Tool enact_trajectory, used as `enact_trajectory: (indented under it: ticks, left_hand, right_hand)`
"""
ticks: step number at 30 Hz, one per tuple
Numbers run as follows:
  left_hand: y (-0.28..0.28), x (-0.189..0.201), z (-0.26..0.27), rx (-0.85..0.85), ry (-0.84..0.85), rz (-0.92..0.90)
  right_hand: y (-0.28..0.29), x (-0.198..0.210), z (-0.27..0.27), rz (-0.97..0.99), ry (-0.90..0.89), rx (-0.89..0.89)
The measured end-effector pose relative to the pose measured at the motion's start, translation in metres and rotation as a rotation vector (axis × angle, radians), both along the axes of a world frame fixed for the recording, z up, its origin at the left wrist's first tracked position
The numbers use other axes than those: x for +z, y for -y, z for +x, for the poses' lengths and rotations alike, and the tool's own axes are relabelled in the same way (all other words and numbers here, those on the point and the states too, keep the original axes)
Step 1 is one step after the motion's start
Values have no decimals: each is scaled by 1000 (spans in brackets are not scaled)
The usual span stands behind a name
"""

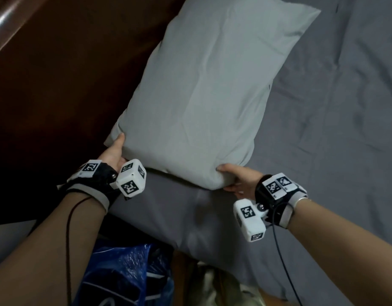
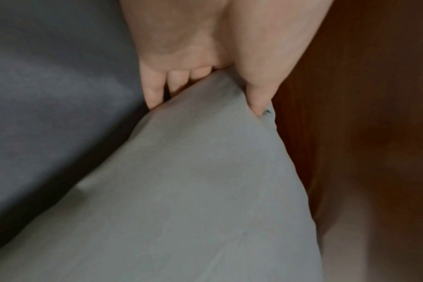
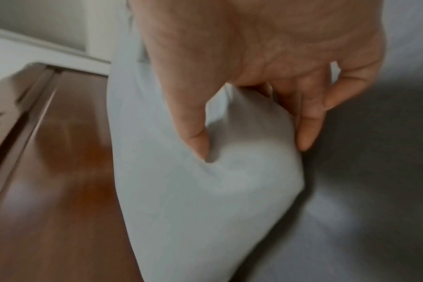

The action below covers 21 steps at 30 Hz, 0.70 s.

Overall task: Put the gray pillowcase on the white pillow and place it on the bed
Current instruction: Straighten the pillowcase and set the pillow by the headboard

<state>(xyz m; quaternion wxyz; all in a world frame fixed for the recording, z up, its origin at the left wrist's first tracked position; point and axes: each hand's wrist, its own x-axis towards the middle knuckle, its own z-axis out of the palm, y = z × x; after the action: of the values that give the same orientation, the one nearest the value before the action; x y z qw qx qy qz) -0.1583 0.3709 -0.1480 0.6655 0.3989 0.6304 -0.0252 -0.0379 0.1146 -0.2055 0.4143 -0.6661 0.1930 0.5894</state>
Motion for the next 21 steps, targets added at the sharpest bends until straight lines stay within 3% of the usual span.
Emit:
enact_trajectory:
  ticks: [7, 15, 21]
  left_hand:
    - [-13, 21, 3, -99, -150, 166]
    - [13, 18, 4, -99, -226, 152]
    - [10, 18, 6, -41, -247, 166]
  right_hand:
    - [-13, -9, -15, 104, -45, -181]
    - [-7, -18, -28, 109, -133, 3]
    - [-8, -13, -27, 34, -74, 129]
